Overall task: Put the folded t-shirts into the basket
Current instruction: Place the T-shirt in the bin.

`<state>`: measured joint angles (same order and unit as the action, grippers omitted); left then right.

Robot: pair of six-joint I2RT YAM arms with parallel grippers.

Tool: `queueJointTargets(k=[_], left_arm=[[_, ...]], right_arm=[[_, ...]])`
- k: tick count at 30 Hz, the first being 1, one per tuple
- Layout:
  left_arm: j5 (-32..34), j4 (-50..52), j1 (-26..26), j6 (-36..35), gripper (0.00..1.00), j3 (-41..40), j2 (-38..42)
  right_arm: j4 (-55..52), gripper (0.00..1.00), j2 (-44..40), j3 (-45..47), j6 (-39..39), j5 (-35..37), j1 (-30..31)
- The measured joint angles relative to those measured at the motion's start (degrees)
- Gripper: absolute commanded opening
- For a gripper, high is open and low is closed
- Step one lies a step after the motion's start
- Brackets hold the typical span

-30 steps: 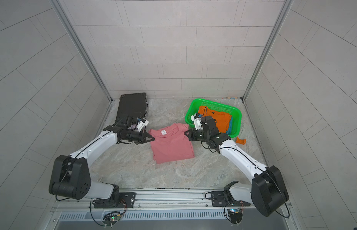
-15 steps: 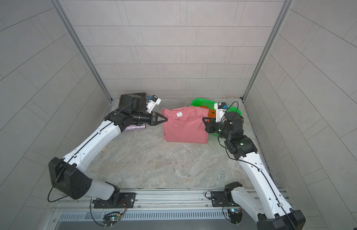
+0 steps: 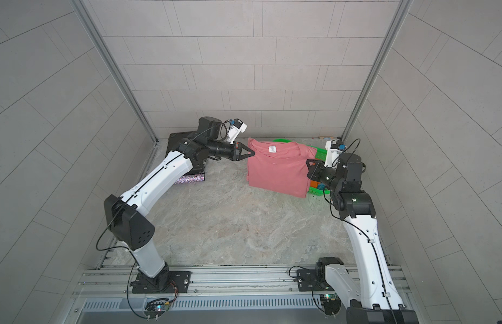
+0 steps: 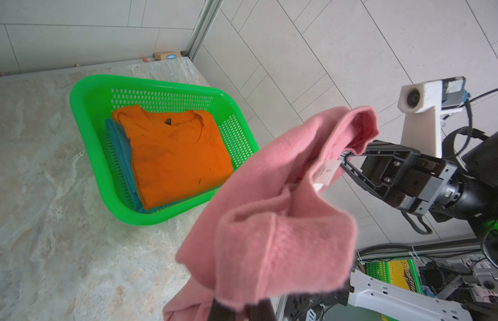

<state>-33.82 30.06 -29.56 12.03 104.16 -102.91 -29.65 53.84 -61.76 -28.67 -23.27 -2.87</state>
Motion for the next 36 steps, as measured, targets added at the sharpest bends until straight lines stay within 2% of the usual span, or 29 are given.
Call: queueJointTargets(k=[7, 17, 26, 36], left_arm=[[1.7, -0.5, -2.4, 0.1, 0.00, 6.2, -8.0], [3.4, -0.8, -2.8, 0.2, 0.00, 15.1, -18.6], [4.8, 0.6, -3.6, 0.2, 0.00, 28.7, -27.9], [5.7, -1.5, -3.9, 0.5, 0.00, 38.3, -38.2]], right_arm=[[0.3, 0.00, 2.1, 0.1, -0.1, -2.3, -5.5], [4.7, 0.00, 7.7, 2.4, -1.0, -6.1, -10.8], [10.3, 0.00, 11.5, 3.0, -3.1, -6.3, -12.5], [17.2, 0.00, 18.5, 3.9, -6.3, -3.8, -13.7]])
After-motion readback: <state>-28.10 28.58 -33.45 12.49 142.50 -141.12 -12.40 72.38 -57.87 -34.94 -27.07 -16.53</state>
